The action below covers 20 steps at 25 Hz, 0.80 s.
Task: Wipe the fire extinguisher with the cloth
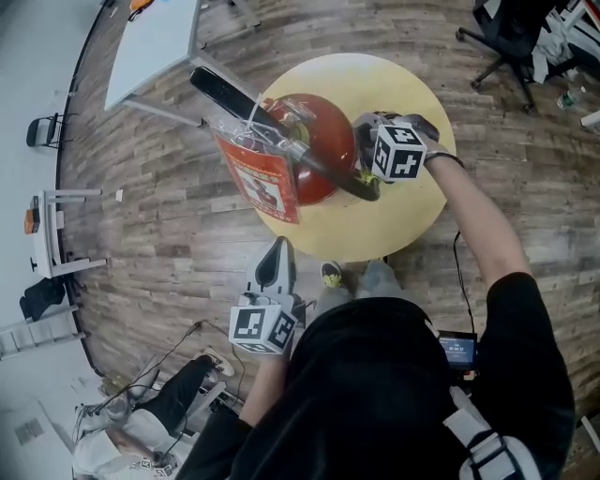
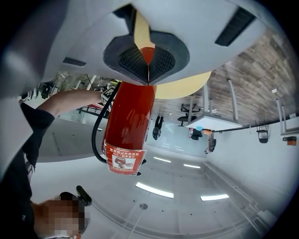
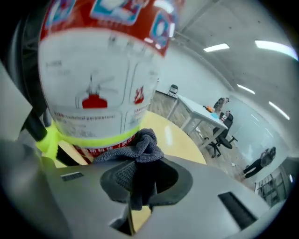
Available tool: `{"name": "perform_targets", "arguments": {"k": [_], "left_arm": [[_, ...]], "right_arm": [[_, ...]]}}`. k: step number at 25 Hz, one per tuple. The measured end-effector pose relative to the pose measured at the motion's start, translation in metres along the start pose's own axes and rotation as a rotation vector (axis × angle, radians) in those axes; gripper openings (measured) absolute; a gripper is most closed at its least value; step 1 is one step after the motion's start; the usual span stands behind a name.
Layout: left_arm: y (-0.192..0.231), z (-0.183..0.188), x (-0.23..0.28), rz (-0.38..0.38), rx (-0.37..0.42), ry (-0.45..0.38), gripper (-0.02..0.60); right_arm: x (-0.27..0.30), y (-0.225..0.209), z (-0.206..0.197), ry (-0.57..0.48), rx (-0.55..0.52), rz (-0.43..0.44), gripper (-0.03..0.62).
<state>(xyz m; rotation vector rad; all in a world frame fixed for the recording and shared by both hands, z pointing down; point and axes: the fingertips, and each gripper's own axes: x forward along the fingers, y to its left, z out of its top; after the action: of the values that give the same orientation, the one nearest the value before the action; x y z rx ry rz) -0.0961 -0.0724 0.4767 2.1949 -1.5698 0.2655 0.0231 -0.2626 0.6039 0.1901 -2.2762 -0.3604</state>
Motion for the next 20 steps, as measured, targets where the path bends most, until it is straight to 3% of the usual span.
{"name": "perform_targets", "arguments": {"k": [2,4,9,11,14,20], "left_arm": [[0.004,-0.001,-0.001,0.018,-0.006,-0.001,0.023],[0.008,-0.002,0.0,0.028,-0.013,-0.005,0.023],[0.005,-0.002,0.008,0.011,-0.01,-0.003,0.023],[0.001,-0.001,0.01,0.0,-0.009,-0.007,0.023],[-0.005,-0.002,0.012,-0.014,-0.007,-0.008,0.023],[-0.007,-0.008,0.007,-0.024,-0.005,-0.009,0.024]], "right_arm": [[0.006,0.002,0.0,-0.026,-0.026,0.023,0.06],[-0.012,-0.011,0.025,-0.148,0.005,0.009,0.06],[-0.117,-0.064,0.134,-0.496,-0.064,-0.155,0.06],[-0.164,-0.079,0.167,-0.576,-0.1,-0.232,0.06],[-0.192,-0.077,0.172,-0.549,-0.122,-0.303,0.06],[-0.191,0.001,0.118,-0.497,0.072,-0.307,0.06]]}}
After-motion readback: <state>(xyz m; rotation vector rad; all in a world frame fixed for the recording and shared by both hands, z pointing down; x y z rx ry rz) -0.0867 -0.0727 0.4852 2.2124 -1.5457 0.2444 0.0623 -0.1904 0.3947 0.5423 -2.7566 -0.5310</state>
